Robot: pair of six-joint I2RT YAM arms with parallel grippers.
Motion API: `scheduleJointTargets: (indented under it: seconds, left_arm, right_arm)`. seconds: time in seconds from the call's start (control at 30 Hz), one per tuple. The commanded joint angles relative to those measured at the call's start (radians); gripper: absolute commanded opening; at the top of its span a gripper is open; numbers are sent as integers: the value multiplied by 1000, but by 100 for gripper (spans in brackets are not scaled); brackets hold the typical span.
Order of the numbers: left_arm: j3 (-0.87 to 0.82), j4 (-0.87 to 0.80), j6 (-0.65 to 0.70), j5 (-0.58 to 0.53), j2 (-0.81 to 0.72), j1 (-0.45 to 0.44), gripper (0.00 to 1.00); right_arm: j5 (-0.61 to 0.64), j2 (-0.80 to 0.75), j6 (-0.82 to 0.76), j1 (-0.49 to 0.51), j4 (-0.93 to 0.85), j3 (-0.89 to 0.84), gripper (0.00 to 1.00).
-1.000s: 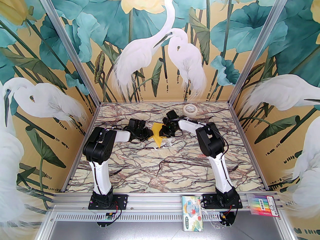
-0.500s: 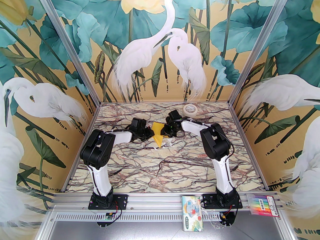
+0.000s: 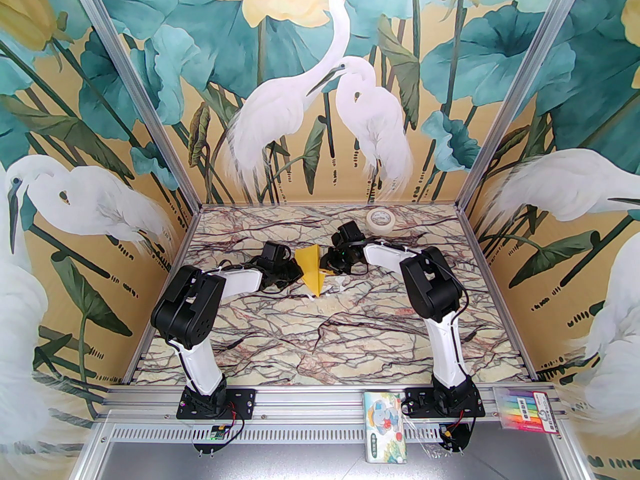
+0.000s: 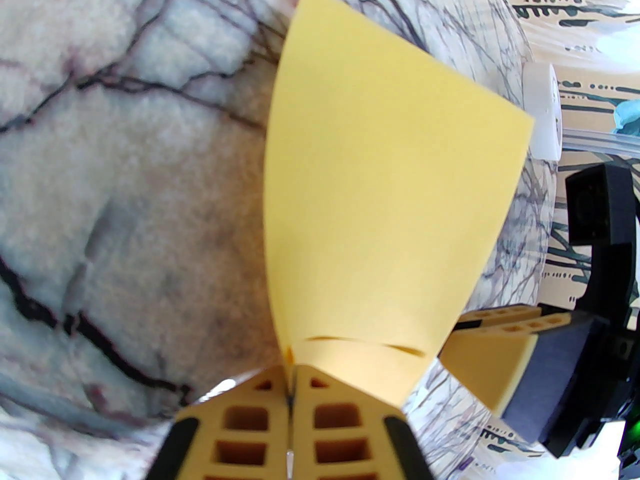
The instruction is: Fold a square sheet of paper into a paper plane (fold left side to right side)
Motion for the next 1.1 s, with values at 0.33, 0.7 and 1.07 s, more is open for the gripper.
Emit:
scheduleJointTargets:
  seconds: [0.33,0.7,1.07]
  left_arm:
    - [77,32,23,72,50,-18,16]
    - [82,18,32,83,73,-20,16]
    - [73,16,24,82,63,-20,24]
  right_arm:
    - [26,-65,37,-3,74,-111,31]
    - [-8,-95,102,-2,180,-184,36]
    - [11,3,40,-2,67,-60,28]
